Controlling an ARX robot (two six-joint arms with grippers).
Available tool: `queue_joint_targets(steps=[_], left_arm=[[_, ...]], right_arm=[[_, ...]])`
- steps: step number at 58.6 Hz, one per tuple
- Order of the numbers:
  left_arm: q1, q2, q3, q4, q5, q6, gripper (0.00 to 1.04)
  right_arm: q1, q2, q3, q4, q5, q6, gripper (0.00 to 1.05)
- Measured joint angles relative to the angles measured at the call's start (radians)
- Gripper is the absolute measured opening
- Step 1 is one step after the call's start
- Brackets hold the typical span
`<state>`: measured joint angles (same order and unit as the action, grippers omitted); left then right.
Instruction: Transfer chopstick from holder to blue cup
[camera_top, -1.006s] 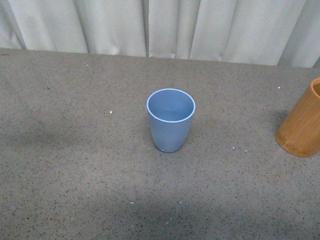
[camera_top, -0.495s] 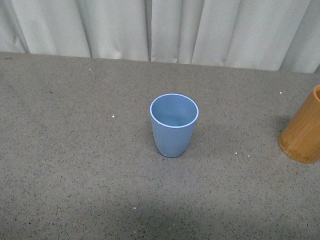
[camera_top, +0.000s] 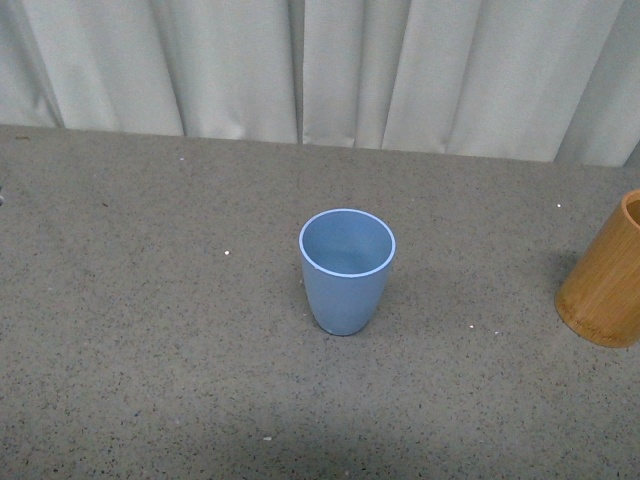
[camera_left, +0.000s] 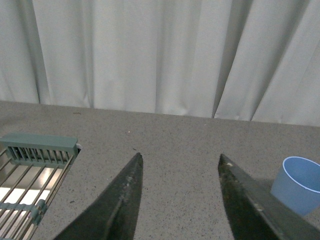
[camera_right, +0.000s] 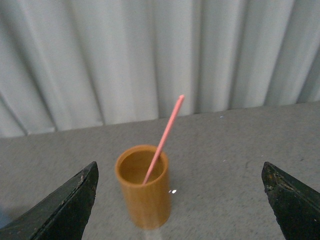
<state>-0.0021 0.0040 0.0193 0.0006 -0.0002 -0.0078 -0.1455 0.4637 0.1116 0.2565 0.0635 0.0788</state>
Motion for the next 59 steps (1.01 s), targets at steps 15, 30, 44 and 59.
queue_joint_targets(steps=[15, 30, 44, 59], left_arm=[[0.000, 0.000, 0.000, 0.000, 0.000, 0.002, 0.99], [0.000, 0.000, 0.000, 0.000, 0.000, 0.003, 0.98], [0.000, 0.000, 0.000, 0.000, 0.000, 0.003, 0.98], [0.000, 0.000, 0.000, 0.000, 0.000, 0.003, 0.98]], right_arm=[[-0.167, 0.782, 0.301, 0.200, -0.049, 0.052, 0.95], [-0.111, 0.953, 0.406, 0.208, -0.007, 0.090, 0.95], [-0.040, 1.089, 0.450, 0.269, 0.047, 0.129, 0.95], [0.018, 1.198, 0.500, 0.339, 0.084, 0.165, 0.95]])
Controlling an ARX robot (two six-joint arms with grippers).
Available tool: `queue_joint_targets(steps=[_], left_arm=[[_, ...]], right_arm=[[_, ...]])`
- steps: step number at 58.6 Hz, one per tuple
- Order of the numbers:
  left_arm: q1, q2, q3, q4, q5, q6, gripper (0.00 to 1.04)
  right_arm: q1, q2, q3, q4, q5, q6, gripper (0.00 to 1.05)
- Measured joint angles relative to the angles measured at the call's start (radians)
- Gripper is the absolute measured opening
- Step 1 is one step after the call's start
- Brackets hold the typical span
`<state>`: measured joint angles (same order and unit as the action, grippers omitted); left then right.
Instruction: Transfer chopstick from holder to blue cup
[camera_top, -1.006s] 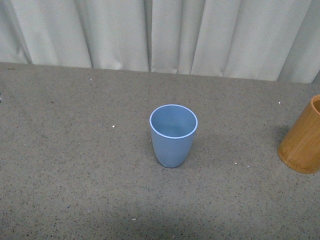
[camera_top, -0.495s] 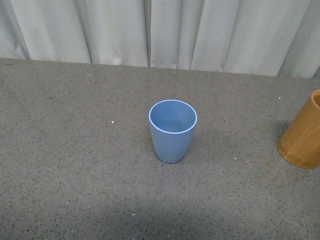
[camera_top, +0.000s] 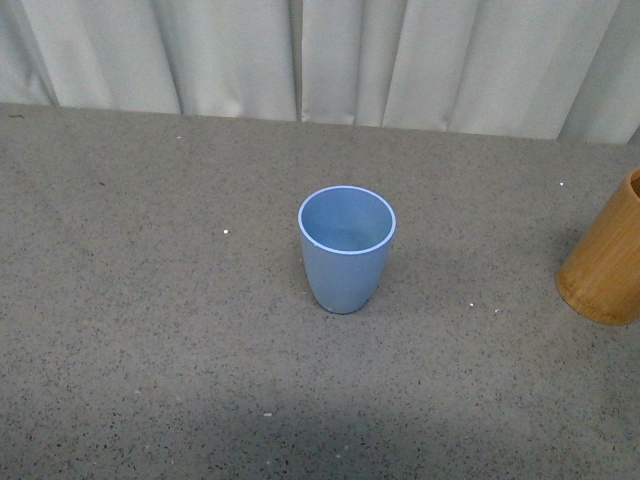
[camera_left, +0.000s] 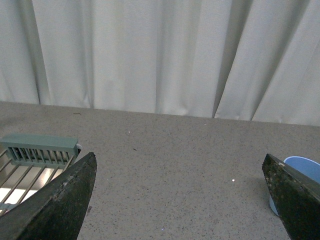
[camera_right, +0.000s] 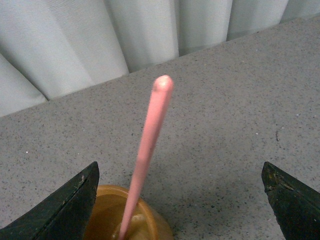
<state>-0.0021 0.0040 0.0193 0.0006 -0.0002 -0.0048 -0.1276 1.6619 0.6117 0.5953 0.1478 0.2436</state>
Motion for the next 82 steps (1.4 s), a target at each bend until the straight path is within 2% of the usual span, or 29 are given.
queue_joint_targets(steps=[22, 48, 65, 69, 82], left_arm=[[0.000, 0.000, 0.000, 0.000, 0.000, 0.000, 0.98], [0.000, 0.000, 0.000, 0.000, 0.000, 0.000, 0.98], [0.000, 0.000, 0.000, 0.000, 0.000, 0.000, 0.98], [0.000, 0.000, 0.000, 0.000, 0.000, 0.000, 0.98], [0.000, 0.000, 0.000, 0.000, 0.000, 0.000, 0.98]], right_arm=[[0.026, 0.099, 0.097, 0.009, 0.082, 0.026, 0.95], [0.047, 0.177, 0.126, -0.001, 0.108, 0.049, 0.94], [0.052, 0.192, 0.126, 0.021, 0.102, 0.051, 0.51], [0.056, 0.192, 0.126, 0.028, 0.093, 0.053, 0.35], [0.058, 0.197, 0.126, 0.039, 0.071, 0.076, 0.03]])
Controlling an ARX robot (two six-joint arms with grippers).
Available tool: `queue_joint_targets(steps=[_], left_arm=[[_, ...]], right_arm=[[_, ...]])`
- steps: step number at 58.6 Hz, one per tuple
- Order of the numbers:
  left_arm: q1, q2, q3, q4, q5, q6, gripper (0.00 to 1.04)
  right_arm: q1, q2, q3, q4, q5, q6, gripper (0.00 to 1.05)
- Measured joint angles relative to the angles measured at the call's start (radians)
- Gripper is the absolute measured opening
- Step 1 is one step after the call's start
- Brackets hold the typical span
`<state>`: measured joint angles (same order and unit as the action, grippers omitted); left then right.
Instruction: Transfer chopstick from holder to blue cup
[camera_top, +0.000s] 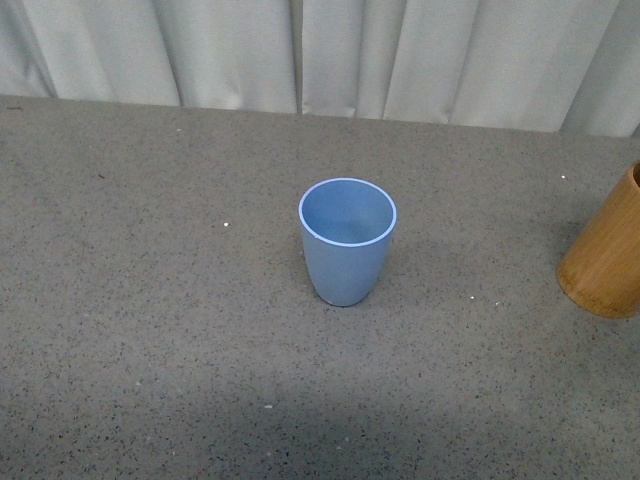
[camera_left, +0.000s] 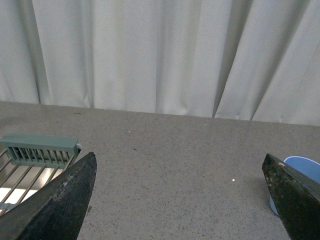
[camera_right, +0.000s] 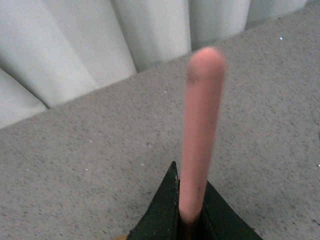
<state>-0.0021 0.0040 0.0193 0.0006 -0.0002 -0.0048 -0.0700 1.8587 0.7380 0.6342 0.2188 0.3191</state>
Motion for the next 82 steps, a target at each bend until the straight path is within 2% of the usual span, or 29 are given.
queue_joint_targets(steps=[24, 63, 74, 82], left_arm=[[0.000, 0.000, 0.000, 0.000, 0.000, 0.000, 0.98], [0.000, 0.000, 0.000, 0.000, 0.000, 0.000, 0.98], [0.000, 0.000, 0.000, 0.000, 0.000, 0.000, 0.98], [0.000, 0.000, 0.000, 0.000, 0.000, 0.000, 0.98]], right_arm=[[0.000, -0.039, -0.003, 0.003, -0.024, 0.030, 0.02], [-0.050, -0.415, -0.106, -0.032, -0.073, 0.138, 0.02], [0.017, -0.575, -0.106, -0.071, -0.072, 0.172, 0.02], [0.131, -0.630, -0.103, -0.076, -0.037, 0.188, 0.02]])
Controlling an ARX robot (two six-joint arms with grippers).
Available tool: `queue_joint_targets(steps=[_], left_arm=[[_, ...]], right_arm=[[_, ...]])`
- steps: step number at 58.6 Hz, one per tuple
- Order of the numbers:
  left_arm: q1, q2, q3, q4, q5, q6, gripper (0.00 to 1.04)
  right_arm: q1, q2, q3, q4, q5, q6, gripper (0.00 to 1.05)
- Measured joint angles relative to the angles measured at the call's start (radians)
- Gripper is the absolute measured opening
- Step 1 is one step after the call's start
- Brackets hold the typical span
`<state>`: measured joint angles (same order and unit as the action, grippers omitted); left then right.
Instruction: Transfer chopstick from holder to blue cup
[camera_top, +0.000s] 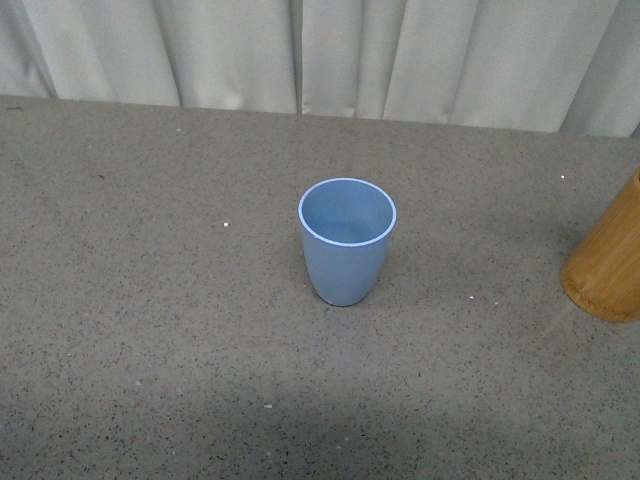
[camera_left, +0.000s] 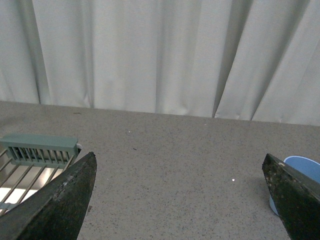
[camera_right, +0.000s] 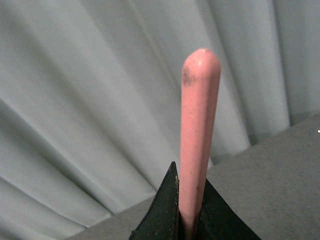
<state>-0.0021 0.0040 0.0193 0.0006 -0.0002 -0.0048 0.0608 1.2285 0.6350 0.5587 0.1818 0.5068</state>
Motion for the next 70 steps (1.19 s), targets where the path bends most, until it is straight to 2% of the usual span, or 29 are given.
queue_joint_targets(steps=[17, 28, 40, 70], left_arm=[[0.000, 0.000, 0.000, 0.000, 0.000, 0.000, 0.98], [0.000, 0.000, 0.000, 0.000, 0.000, 0.000, 0.98], [0.000, 0.000, 0.000, 0.000, 0.000, 0.000, 0.98], [0.000, 0.000, 0.000, 0.000, 0.000, 0.000, 0.98]], right_arm=[[0.288, 0.128, 0.034, 0.036, 0.109, 0.062, 0.02], [0.416, 0.265, 0.085, 0.069, 0.158, 0.090, 0.02], [0.431, 0.351, 0.085, 0.092, 0.170, 0.106, 0.02], [0.401, 0.477, 0.079, 0.115, 0.175, 0.134, 0.02]])
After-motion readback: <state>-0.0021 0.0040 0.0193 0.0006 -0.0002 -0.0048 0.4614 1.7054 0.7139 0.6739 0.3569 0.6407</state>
